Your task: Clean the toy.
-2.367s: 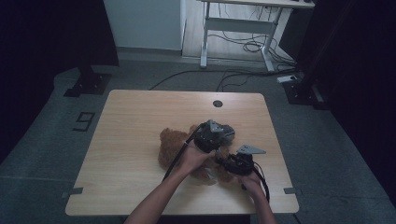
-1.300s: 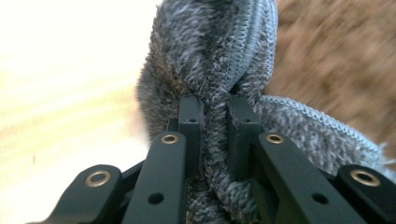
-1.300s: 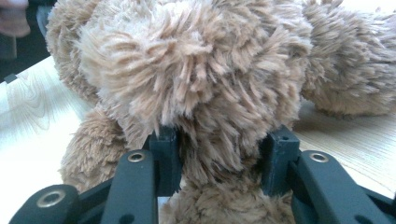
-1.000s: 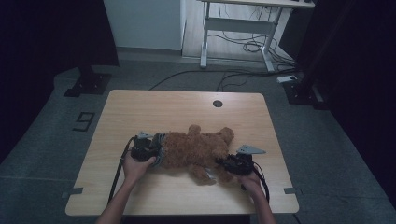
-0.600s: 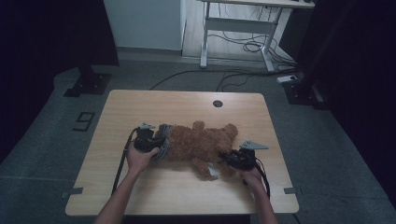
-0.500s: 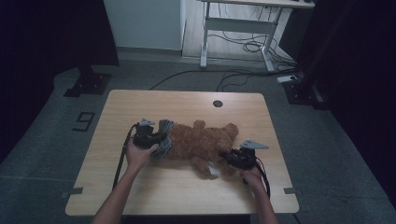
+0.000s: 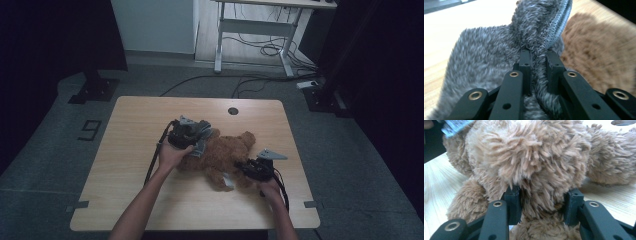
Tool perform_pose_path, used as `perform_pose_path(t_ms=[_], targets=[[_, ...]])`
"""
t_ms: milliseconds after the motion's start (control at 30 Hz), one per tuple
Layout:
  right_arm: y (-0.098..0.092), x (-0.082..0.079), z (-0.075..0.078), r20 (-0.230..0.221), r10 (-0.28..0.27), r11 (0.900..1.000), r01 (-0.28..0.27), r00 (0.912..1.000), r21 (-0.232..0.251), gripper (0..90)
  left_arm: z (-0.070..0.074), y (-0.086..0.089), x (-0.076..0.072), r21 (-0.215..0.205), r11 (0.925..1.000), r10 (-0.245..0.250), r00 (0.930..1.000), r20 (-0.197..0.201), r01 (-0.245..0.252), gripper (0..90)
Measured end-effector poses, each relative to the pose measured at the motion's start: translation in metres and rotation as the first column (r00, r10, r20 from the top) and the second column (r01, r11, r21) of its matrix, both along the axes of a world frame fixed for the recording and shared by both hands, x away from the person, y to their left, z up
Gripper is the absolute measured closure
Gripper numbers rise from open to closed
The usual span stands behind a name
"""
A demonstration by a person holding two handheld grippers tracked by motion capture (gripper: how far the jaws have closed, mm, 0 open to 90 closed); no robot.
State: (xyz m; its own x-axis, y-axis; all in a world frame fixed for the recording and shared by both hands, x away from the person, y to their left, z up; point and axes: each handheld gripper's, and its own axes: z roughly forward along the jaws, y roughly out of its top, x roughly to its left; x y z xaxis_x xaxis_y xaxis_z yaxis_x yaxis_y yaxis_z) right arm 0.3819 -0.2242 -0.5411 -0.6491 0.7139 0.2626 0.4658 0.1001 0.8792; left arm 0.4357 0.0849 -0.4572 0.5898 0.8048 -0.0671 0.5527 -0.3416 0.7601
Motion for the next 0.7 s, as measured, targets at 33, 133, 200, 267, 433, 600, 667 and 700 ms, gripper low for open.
perform_pose_path(t_ms=[33,133,200,267,433,600,667,700], targets=[[0.001,-0.001,0.0,-0.002,-0.001,1.0,0.001,1.0,-0.001,57.1,-0.002,0.001,-0.002,-0.001,1.0,-0.002,1.0,0.006,0.002,77.9],[0.002,-0.002,0.001,0.002,0.003,1.0,-0.003,1.0,-0.013,56.1,-0.005,0.004,-0.012,0.022,0.9994,-0.027,0.9991,0.033,0.026,78.4],[0.002,-0.004,0.002,0.001,0.006,1.0,-0.006,1.0,-0.023,54.2,-0.008,0.005,-0.02,0.034,0.9989,-0.034,0.998,0.053,0.032,78.7],[0.003,-0.006,0.003,-0.003,0.007,0.999,-0.007,1.0,-0.036,50.2,-0.011,0.006,-0.028,0.042,0.9985,-0.038,0.9963,0.077,0.035,79.0],[-0.002,-0.009,0.006,-0.047,0.018,0.999,-0.019,0.9987,-0.031,37.1,-0.018,0.009,-0.047,0.033,0.9986,-0.045,0.9901,0.133,0.041,79.2],[-0.02,-0.013,0.015,-0.063,0.015,1.0,-0.014,0.9979,0.024,30.7,-0.022,0.012,-0.06,0.019,0.9985,-0.054,0.9865,0.155,0.052,79.3],[-0.03,-0.016,0.023,-0.045,-0.015,0.999,0.018,0.9989,0.05,29.4,-0.024,0.014,-0.065,0.006,0.9983,-0.058,0.986,0.157,0.057,79.3],[-0.033,-0.016,0.027,-0.037,-0.031,0.997,0.033,0.9988,0.066,28.2,-0.024,0.014,-0.068,0.0,0.9981,-0.06,0.9855,0.159,0.061,79.3]])
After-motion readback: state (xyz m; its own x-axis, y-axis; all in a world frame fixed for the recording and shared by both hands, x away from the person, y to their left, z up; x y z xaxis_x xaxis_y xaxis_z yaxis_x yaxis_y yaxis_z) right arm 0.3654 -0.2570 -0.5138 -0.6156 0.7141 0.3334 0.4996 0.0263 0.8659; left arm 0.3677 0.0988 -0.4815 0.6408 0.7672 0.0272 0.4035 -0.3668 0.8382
